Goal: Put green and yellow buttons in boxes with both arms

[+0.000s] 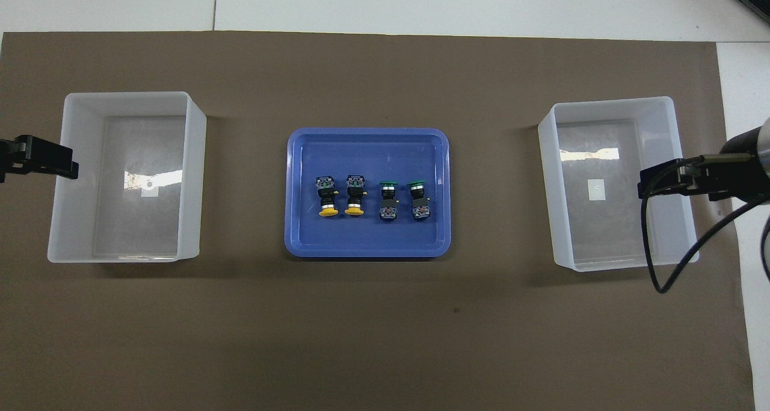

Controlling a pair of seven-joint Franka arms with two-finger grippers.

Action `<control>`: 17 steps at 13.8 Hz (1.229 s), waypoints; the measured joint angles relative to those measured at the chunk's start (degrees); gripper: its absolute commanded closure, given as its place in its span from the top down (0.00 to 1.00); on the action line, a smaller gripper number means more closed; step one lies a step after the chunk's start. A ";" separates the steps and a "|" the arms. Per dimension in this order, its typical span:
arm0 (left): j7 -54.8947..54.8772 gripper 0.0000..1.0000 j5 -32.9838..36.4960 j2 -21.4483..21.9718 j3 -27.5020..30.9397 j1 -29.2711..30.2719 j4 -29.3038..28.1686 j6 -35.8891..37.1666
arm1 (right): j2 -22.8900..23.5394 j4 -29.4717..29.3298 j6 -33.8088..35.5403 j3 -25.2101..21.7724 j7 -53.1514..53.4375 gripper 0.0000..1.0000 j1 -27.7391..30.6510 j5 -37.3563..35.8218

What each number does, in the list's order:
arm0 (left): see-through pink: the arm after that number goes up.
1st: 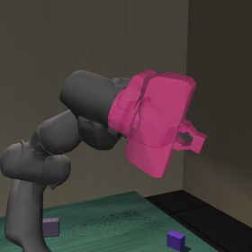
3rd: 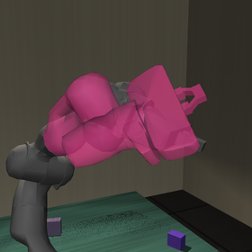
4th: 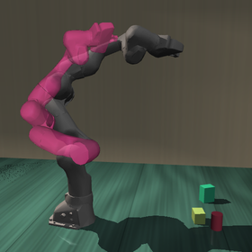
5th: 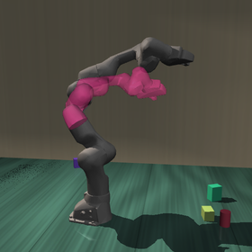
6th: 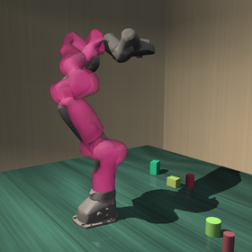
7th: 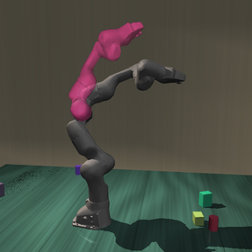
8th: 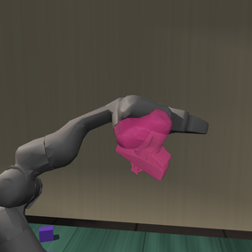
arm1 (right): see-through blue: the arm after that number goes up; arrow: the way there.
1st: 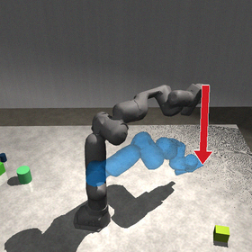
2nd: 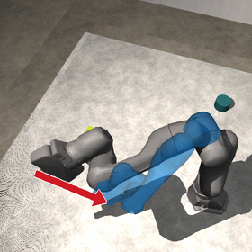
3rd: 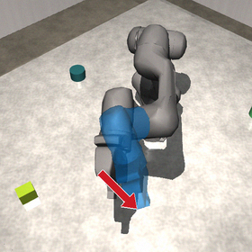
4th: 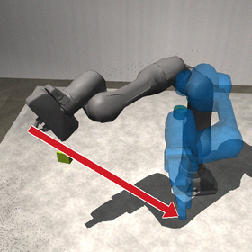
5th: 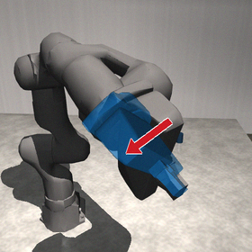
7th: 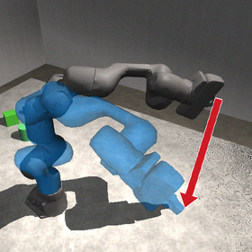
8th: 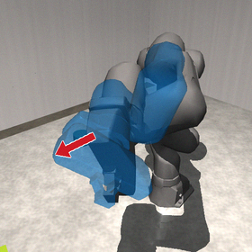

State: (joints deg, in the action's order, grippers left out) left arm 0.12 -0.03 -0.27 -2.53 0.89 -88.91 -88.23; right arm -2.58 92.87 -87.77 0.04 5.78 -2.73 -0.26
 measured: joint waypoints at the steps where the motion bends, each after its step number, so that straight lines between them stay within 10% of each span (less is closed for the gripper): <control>1: 0.00 1.00 -0.08 0.00 -0.22 -0.49 -0.01 0.00 | 0.00 0.00 0.00 0.00 0.00 1.00 -0.03 0.00; 17: 13.68 1.00 -13.86 -5.15 -0.84 -16.24 -19.19 -33.76 | -0.13 4.94 -8.33 0.27 0.55 1.00 -2.35 0.00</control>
State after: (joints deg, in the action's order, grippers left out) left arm 13.80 -13.89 -5.42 -3.37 -15.35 -108.10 -121.99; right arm -2.71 97.81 -96.10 0.30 6.33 -5.08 -0.26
